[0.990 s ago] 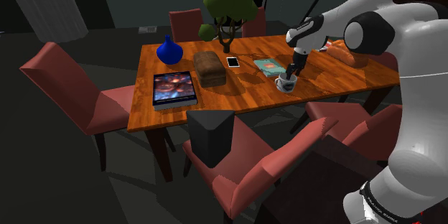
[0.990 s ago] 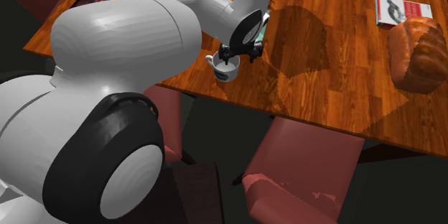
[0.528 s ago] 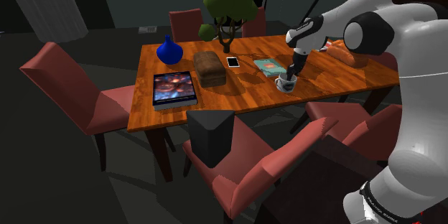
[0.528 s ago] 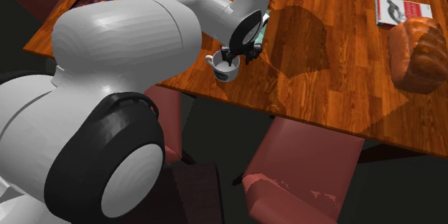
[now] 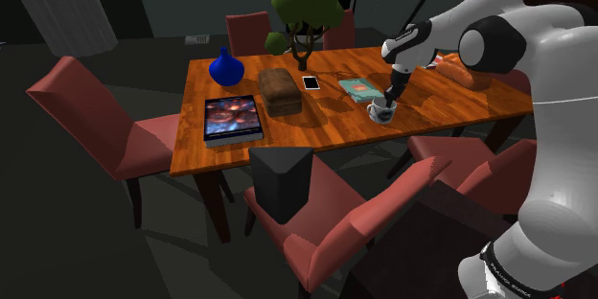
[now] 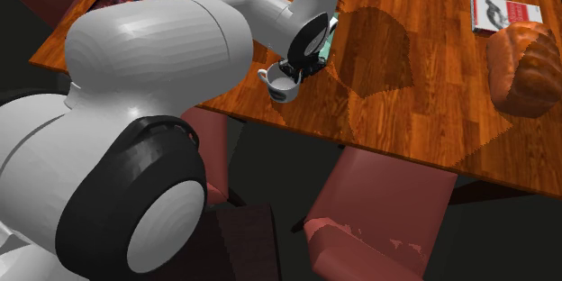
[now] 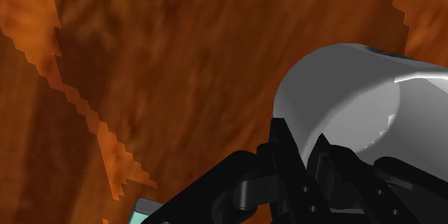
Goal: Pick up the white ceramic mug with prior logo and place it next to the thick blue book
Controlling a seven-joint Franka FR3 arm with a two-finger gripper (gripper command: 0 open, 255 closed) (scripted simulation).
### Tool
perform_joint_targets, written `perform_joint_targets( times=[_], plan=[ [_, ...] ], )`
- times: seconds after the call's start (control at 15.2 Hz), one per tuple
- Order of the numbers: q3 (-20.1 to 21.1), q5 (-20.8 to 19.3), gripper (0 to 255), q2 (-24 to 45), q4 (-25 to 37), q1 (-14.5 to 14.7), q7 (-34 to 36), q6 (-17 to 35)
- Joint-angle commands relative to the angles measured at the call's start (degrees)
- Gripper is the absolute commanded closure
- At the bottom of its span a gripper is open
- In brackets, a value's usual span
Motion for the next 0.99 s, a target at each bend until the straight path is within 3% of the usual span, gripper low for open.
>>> perform_joint_targets(
  times=[0.0, 0.92],
  plan=[
    [0.00, 0.00, 255, 0.00, -0.01, 0.00, 0.00, 0.00],
    [-1.30, -2.05, 255, -5.08, 3.02, 0.60, 1.55, -7.88]
  ],
)
